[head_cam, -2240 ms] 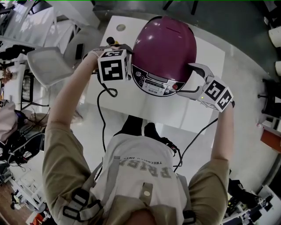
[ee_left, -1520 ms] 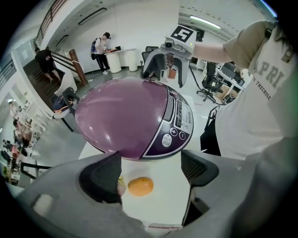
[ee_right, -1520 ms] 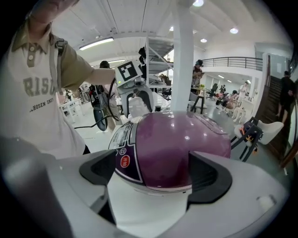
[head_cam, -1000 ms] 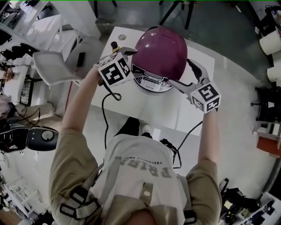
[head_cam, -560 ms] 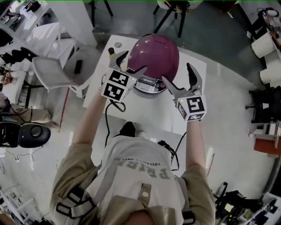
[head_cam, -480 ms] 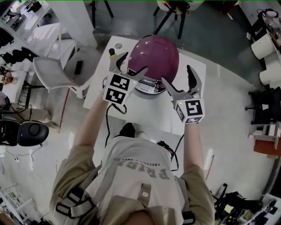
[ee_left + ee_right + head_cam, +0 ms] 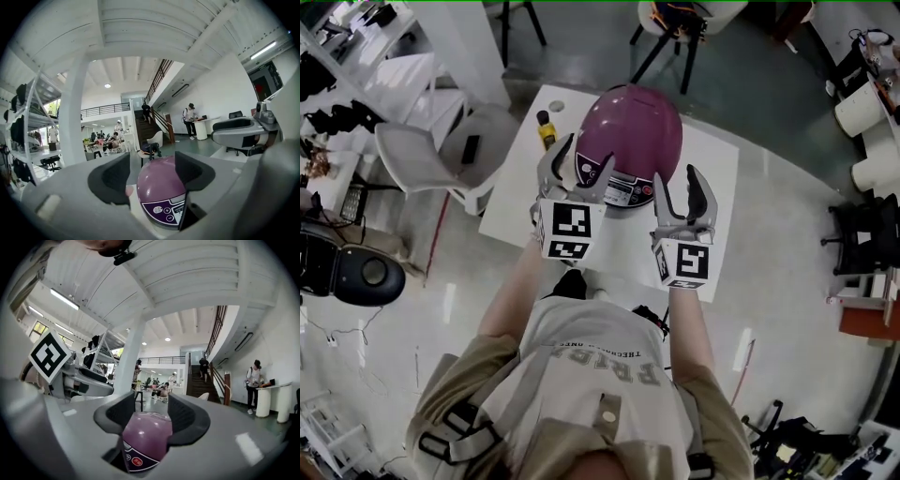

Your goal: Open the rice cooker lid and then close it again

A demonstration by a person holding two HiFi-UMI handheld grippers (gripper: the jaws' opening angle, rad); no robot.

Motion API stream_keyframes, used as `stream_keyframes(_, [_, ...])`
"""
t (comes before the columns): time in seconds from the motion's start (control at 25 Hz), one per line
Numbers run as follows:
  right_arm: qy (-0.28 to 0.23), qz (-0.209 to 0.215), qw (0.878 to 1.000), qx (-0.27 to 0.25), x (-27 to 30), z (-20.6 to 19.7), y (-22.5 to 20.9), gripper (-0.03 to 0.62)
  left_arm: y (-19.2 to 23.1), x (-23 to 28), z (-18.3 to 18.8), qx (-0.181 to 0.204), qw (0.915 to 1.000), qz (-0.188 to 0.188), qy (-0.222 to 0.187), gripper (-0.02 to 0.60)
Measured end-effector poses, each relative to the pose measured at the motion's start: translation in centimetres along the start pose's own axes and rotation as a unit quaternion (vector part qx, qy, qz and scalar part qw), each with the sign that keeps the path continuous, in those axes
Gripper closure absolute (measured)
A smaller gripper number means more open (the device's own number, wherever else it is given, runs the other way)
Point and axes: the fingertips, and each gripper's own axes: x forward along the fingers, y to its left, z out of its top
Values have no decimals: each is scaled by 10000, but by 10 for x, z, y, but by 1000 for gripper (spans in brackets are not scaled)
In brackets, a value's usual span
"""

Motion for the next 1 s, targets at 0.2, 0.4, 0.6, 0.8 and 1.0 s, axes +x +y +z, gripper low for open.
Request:
stream_keyframes(0.2, [-204,-403,9988,-180,-8,10,-2,446,-8,-6,-2,42,10000,59,-69,268])
stream_keyframes(0.4, [-316,-812,9960,-216,-13,12,-9,516,2,-11,2,-105,9992,277,-274,370])
stream_keyframes(0.6, [-388,-953,9945,-198,-13,12,-9,554,10,-15,4,-271,9975,385,-520,491])
stream_keyframes(0.8, [-435,-971,9941,-195,-10,15,-7,592,12,-18,9,-195,9961,422,-746,571])
stream_keyframes(1.0, [-482,-915,9944,-215,-6,16,-3,592,8,-16,14,-167,9943,286,-1013,572])
